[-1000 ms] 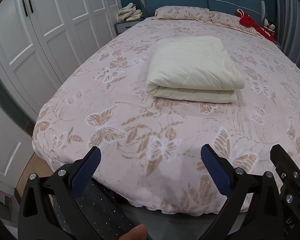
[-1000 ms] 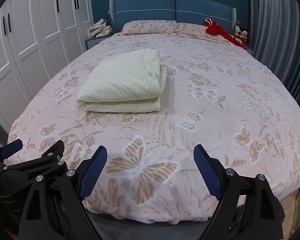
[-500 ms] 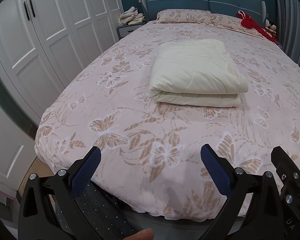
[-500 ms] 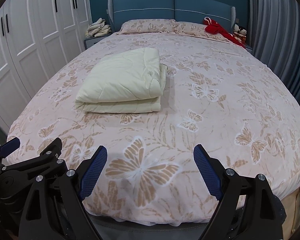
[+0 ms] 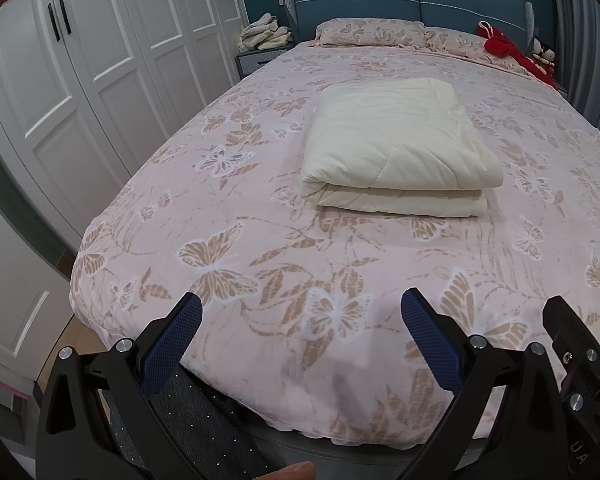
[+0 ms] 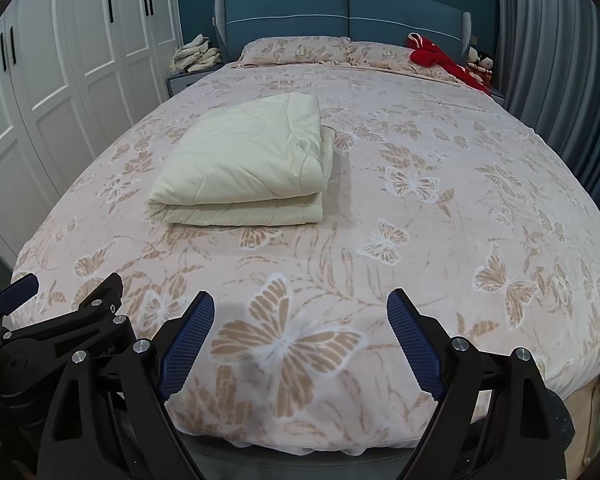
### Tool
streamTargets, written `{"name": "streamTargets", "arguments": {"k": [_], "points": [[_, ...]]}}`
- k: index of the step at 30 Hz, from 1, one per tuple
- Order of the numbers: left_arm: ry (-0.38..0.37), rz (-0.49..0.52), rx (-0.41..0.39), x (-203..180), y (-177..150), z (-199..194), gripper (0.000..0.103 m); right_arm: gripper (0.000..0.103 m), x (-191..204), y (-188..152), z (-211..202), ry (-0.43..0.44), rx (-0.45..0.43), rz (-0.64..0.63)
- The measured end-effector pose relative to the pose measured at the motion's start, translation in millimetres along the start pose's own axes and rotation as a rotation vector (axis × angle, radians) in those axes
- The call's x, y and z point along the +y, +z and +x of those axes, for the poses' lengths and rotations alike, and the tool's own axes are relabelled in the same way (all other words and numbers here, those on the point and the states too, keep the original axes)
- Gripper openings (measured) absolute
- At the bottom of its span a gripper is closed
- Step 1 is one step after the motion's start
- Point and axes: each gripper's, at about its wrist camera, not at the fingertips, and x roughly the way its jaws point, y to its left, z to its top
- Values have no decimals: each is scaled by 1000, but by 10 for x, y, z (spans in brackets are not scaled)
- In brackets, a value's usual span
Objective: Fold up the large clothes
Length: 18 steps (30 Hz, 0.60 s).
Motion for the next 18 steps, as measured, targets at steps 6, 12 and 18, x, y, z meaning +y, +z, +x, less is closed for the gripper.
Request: {"name": "streamTargets", "arguments": {"k": [6,12,18], "points": [[0,-2,-5,0,-4,22,97,86,22,-20,22,-1,-6,3],[5,-3,-8,-2,-2,14,96,86,19,-15,19,-1,-5,3],[6,-5,-9,-8,-7,14,95,86,7,-14,18,1,-5,1]]}}
